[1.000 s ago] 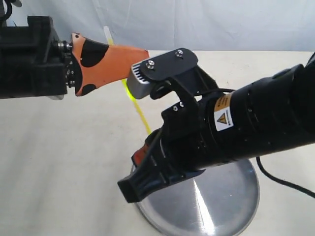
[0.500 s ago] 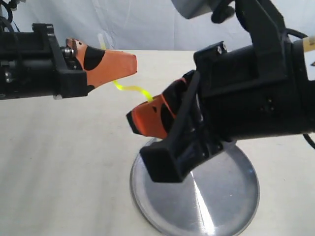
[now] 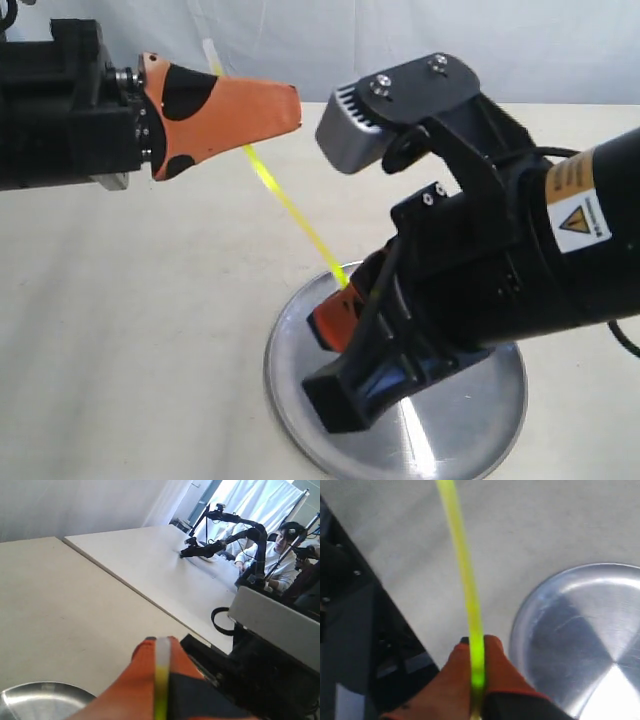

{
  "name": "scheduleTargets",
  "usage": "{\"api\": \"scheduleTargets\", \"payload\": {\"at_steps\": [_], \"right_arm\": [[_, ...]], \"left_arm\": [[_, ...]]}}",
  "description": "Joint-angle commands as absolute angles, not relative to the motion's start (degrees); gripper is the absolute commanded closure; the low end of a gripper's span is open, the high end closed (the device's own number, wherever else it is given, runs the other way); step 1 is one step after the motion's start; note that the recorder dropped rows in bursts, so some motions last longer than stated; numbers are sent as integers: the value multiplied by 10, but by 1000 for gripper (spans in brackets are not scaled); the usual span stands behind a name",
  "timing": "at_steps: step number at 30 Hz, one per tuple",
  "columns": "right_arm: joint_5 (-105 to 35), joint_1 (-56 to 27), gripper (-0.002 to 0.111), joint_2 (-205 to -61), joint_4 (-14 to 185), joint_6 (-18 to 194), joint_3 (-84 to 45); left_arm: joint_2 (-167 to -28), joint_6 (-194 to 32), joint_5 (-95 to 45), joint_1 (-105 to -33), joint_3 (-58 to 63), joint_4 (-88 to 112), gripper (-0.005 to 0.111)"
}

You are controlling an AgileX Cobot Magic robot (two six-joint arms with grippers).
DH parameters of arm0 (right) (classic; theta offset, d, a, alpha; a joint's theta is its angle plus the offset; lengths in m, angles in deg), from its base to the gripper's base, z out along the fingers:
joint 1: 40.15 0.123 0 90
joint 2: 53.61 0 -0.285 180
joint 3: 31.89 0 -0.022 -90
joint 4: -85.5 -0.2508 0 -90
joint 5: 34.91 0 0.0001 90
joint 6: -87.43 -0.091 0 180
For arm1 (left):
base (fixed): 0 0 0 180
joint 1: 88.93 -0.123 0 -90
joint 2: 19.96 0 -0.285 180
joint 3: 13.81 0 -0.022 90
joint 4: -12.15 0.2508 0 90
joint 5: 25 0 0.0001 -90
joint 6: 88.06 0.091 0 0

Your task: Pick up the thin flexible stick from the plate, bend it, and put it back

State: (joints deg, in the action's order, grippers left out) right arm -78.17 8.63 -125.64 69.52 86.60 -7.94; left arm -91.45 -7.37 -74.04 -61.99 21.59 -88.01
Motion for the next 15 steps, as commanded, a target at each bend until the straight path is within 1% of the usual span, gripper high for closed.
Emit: {"api": "scheduleTargets", "payload": {"at_steps": [1,3,6,15], "right_arm": [[-764,85,109,-1250,529,1013,-79],[-764,85,109,-1243,482,1048,-79],[-755,85,109,-1229,485,1051,-79],[-720,85,109,-1196,537,999,-81]], "left_arm": [[-914,-22,-709,-614,209,-878,107],[-914,-17,-671,-614,209,-856,107],[-914,-21,-636,-614,213,-785,107],[-914,-98,-645,-614,256,-670,107]]}}
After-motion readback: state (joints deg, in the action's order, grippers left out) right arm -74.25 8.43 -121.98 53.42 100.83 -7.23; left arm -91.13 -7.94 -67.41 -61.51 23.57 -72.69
